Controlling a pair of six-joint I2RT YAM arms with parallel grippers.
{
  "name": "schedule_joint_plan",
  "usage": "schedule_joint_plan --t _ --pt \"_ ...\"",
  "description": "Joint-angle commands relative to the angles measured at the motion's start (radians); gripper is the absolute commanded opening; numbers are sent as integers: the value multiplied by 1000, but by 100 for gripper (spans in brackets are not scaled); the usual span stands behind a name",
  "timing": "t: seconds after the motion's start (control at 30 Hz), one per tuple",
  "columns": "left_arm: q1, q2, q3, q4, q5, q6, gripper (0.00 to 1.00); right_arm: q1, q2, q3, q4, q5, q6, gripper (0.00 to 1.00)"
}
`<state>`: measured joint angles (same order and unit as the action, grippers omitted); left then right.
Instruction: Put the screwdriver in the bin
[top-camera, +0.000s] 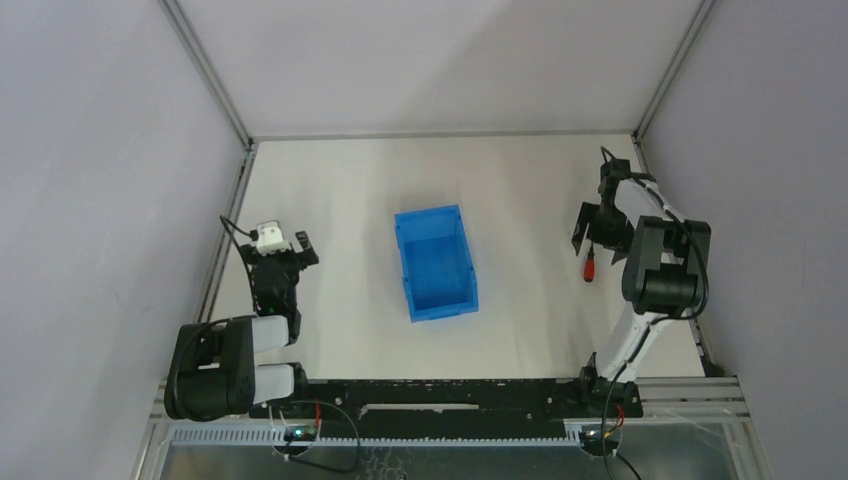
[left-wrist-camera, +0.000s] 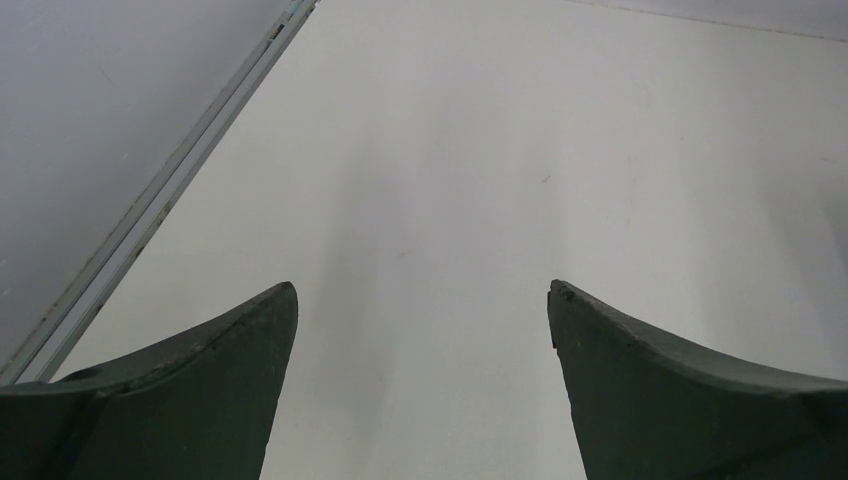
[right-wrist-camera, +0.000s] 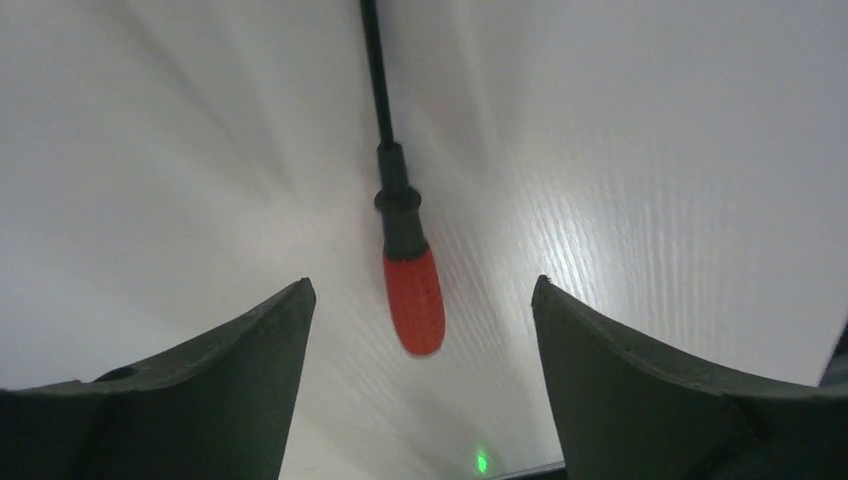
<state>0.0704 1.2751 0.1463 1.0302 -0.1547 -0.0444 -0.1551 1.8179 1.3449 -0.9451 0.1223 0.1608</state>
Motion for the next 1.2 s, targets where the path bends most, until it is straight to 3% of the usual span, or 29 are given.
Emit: schedule_joint_plan --t 0.0,0.13,0.3,0.33,0.53,0.7,0.93,1.17 --pt "-3 -16 43 35 -9 15 100 -7 71 -34 131 9 -20 84" --pt "-2 -16 43 34 -9 14 100 -22 119 -63 169 -6 -27 68" --pt "-2 -17 43 34 -9 14 100 -24 121 -63 160 -19 -39 7" --pt "-2 -16 42 35 -8 15 100 -24 105 -63 158 -20 -41 0" --pt "-3 -16 44 35 -9 16 100 6 -33 4 57 -7 -23 0" --pt "-2 -16 43 35 -9 15 100 136 -133 95 -84 25 45 0" --pt "-2 -16 43 34 -9 15 100 508 -162 273 -200 2 179 0" --pt "-2 -16 43 34 -9 14 100 842 -17 481 -215 23 258 0"
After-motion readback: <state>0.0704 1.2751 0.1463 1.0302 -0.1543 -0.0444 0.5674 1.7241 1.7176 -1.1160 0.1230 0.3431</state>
